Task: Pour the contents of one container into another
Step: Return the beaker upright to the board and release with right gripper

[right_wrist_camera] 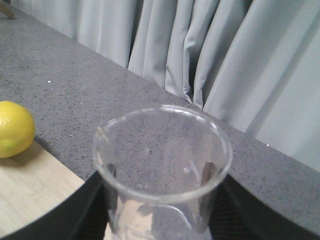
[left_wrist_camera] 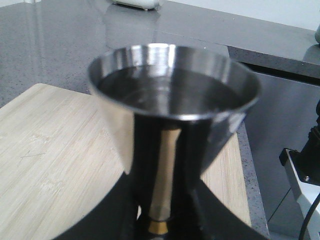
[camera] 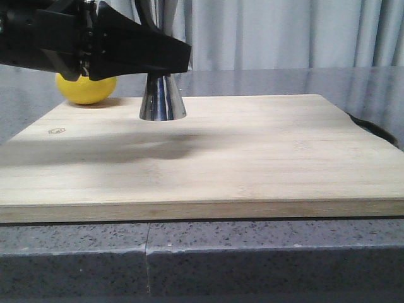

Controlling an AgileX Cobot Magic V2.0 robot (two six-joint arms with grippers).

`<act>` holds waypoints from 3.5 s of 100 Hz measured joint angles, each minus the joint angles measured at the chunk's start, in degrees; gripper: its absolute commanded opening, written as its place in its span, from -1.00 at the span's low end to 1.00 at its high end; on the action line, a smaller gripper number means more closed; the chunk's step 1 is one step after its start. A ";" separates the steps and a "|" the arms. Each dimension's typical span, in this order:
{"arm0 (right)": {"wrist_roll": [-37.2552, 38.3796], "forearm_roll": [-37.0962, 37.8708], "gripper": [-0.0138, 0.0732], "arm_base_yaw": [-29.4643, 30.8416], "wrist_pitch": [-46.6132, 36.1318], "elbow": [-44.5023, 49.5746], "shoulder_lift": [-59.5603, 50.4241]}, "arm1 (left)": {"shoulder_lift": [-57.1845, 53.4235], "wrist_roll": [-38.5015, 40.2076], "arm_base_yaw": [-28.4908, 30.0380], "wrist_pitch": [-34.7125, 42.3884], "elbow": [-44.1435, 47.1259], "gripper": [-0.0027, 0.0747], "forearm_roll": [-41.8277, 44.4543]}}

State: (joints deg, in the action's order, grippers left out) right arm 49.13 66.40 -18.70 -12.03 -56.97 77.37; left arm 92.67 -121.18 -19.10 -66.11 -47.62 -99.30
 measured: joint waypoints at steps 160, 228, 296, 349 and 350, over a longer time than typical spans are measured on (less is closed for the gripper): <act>-13.71 -4.33 0.08 14.96 -32.15 9.49 20.72 | 0.00 0.00 0.00 0.00 0.00 -0.98 0.00; -14.14 -5.89 0.08 14.96 -33.78 9.49 22.58 | 0.00 0.00 0.00 0.00 0.00 -0.98 0.00; -14.14 -9.48 0.77 14.96 -35.30 9.49 22.87 | 0.00 0.00 0.00 0.00 0.00 -0.98 0.00; -14.14 -9.57 0.77 14.96 -38.62 -0.25 19.39 | 0.00 0.00 0.00 3.47 0.00 -0.98 -0.55; -14.14 -9.57 0.77 14.96 -38.70 -0.39 19.26 | 0.00 0.00 0.00 3.61 0.00 -0.98 -0.53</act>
State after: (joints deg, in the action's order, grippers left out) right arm 35.00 56.83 -3.74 -50.74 -57.36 96.63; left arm 92.67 -121.18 -19.10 -62.49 -47.62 -99.84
